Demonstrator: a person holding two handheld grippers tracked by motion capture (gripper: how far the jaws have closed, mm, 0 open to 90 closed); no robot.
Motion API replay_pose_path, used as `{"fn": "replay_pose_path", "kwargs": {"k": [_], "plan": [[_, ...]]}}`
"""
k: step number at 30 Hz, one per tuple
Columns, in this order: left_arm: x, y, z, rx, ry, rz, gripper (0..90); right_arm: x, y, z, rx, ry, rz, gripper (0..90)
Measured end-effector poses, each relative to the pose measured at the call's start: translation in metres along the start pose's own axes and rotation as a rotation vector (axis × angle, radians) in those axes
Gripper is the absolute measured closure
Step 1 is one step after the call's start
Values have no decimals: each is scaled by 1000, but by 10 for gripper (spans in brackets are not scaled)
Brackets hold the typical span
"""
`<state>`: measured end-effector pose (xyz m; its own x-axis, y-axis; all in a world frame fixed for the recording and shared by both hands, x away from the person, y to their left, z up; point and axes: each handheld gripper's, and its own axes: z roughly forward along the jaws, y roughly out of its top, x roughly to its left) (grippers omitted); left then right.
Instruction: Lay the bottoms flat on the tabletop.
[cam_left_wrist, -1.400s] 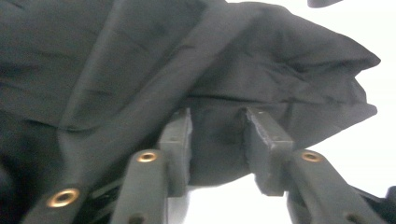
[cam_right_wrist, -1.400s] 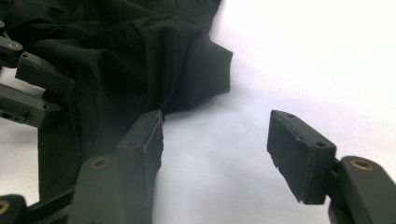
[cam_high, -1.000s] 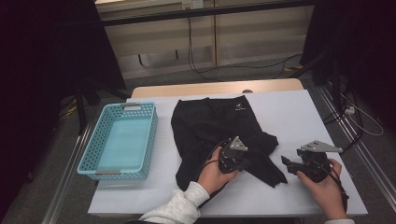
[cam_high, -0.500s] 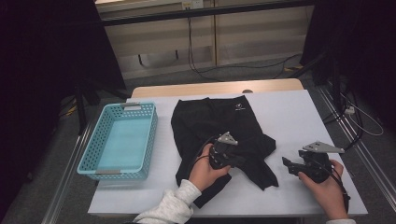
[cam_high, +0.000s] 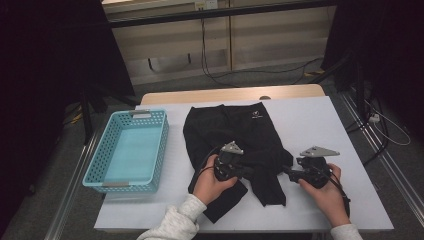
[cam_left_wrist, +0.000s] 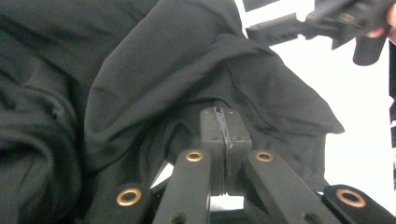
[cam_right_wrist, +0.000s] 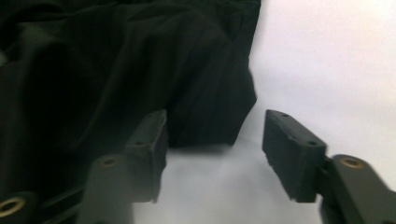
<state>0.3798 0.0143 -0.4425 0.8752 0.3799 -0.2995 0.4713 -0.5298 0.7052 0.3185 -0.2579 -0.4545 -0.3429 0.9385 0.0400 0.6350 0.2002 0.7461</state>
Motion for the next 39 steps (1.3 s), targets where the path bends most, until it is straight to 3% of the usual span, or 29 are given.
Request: {"fn": "replay_pose_path", "kwargs": {"k": [2,5,7,13,18,22,27,29,33,35,37,39], "plan": [[2,-1,-3,-2,8,-7,894,-1,3,7,5,4,10,476],[5,-3,-6,-16,13,-19,895,-2,4,12,23,19,-15,798],[6,-3,-9,-21,15,-23,895,-4,6,9,14,50,-7,878],[7,-1,-18,-47,17,-40,895,-13,14,-19,-51,65,25,890],[13,2,-28,-80,22,-59,895,-15,35,-29,-69,30,18,888],[23,1,-38,-110,38,-92,895,-12,59,-11,-73,15,7,888],[37,-4,-47,-118,67,-126,895,4,85,32,-17,10,-48,888],[40,-7,-47,-110,72,-143,895,10,85,51,18,0,-64,864],[43,-9,-45,-102,84,-146,895,14,79,70,74,-13,-59,557],[42,-10,-43,-93,89,-142,895,12,76,61,60,-44,-44,439],[42,-9,-40,-87,86,-138,895,10,72,44,29,-50,-31,404],[40,-8,-38,-82,85,-134,895,10,65,28,20,-78,-64,395]]}}
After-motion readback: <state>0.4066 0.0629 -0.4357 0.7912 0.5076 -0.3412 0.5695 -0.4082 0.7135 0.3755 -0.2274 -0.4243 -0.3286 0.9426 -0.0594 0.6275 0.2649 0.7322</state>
